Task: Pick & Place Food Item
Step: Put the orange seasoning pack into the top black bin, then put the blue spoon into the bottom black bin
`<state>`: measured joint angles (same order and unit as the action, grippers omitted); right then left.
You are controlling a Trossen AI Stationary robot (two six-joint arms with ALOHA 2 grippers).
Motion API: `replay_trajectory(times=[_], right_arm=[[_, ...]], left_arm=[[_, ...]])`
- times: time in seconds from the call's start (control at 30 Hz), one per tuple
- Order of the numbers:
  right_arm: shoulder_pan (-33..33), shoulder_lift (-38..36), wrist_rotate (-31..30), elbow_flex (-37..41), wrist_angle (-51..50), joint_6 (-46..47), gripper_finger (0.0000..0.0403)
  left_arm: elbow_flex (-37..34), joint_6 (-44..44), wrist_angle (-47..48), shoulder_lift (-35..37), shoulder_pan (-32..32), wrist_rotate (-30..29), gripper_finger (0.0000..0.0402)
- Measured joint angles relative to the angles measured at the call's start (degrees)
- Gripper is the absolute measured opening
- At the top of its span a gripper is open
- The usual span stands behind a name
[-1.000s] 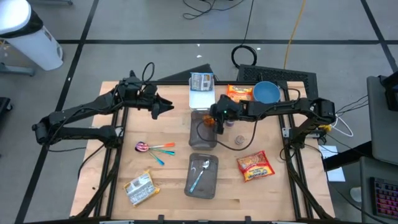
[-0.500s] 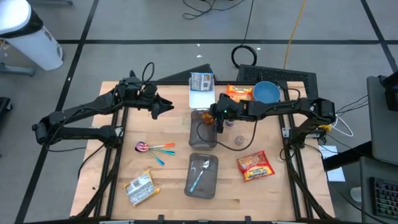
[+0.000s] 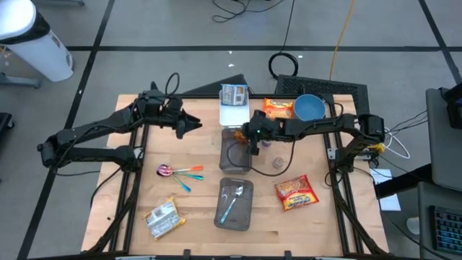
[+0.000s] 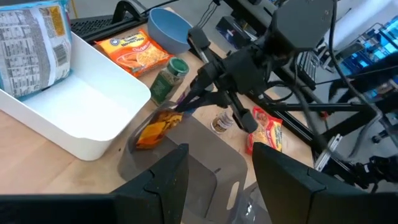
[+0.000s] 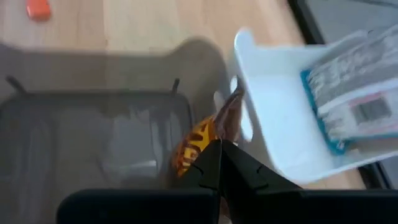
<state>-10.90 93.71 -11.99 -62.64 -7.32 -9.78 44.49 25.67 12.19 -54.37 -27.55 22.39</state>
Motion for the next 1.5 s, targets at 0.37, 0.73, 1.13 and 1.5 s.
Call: replay_trajectory(times=[0.37,0.73,1.13,1.5], right_arm=[[0.0,0.8,0.0,-0.1,0.8,0.1,0.0],[0.1,0.8,0.3,0.0,1.1,0.1,0.0027],[0.1,0.8,0.2,0.0,1.1,-0.1,0.012],[0.1,0.8,-0.1,0.0,1.0,0.0,0.0158]], left_arm=[[0.0,0.1,0.0,0.0,1.5,-1.8,0.0186],[0.0,-0.1,0.0,0.0,1.5,-2.0,0.0186],[0.0,-1.7,4.7,0.0,1.5,-1.9,0.0186],[0.0,-3.1,9.0,0.0,1.5,-1.9,0.0186]])
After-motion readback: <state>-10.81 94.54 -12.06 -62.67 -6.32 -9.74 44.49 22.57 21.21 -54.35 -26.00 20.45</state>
